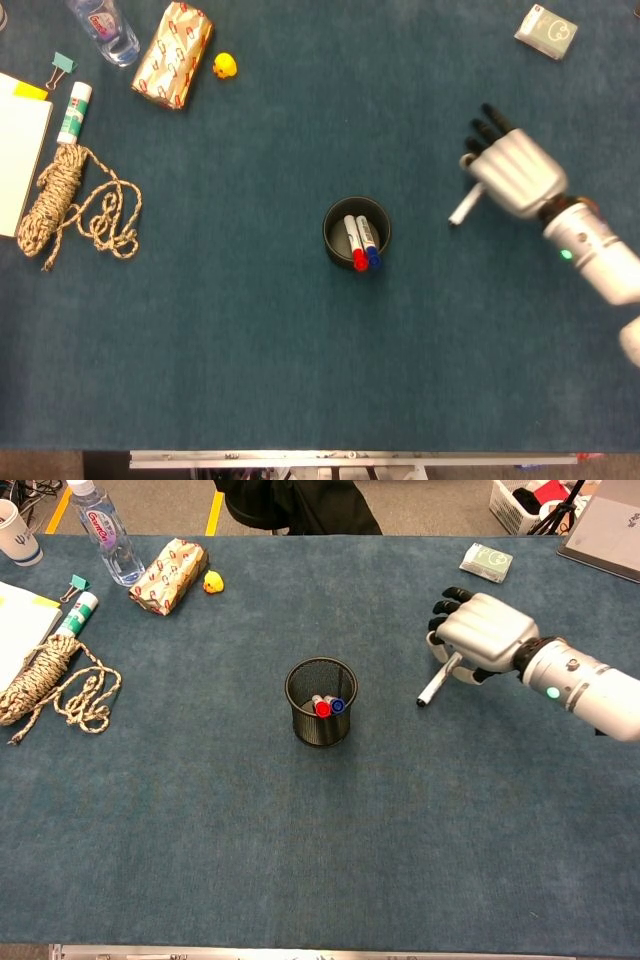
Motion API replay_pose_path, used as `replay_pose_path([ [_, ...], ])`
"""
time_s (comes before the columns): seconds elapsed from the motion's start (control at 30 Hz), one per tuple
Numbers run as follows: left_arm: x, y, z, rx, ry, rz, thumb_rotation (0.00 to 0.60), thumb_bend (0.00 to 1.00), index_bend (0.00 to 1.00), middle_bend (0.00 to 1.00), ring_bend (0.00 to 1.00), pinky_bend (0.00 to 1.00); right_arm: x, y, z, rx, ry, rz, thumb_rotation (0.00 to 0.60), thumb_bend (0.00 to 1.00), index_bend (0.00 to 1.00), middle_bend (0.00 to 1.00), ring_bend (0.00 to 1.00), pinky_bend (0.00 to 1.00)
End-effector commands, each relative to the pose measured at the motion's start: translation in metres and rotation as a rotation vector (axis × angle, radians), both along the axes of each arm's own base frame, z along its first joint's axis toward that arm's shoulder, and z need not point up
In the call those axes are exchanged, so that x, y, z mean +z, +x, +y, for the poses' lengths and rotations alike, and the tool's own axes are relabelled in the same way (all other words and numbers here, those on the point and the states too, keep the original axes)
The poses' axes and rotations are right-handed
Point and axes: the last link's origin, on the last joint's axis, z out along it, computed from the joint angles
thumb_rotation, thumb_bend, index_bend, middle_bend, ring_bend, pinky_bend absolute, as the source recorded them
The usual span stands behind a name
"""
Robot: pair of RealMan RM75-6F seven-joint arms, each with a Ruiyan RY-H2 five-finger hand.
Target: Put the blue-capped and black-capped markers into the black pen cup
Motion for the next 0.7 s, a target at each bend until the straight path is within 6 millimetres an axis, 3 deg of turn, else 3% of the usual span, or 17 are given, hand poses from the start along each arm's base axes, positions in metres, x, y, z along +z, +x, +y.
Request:
replay_pose_path([
  [0.03,-0.001,0.002,0.001,-0.005,-0.004,0.0,0.6,0.42,0.36,0.33,0.32,0.22,0.015,-0.017,-0.002,-0.032,-0.028,0.028,0.6,0.32,0.54,0.35,0.16,0.09],
  [0.17,-0.004,0.003,0.003,-0.011,-0.014,-0.001,0.6,0.42,0.36,0.33,0.32,0.22,0.019,-0.024,0.0,-0.057,-0.022,0.046,0.6,0.31,0.5,0.35,0.16,0.09],
  [0.23,-0.004,0.005,0.003,-0.014,-0.014,0.001,0.6,0.42,0.36,0.33,0.32,0.22,0.019,-0.021,0.002,-0.06,-0.017,0.034,0.6,0.3,0.4,0.33,0.16,0.09],
  [0.33,-0.003,0.005,0.002,-0.015,-0.011,0.005,0.6,0.42,0.36,0.33,0.32,0.22,0.019,-0.013,0.007,-0.054,-0.007,0.003,0.6,0.28,0.34,0.32,0.16,0.09],
  [0.7,-0.001,0.005,-0.002,-0.004,-0.003,0.003,0.6,0.42,0.36,0.33,0.32,0.22,0.012,0.002,0.033,0.026,0.073,-0.033,0.6,0.28,0.34,0.32,0.15,0.09],
])
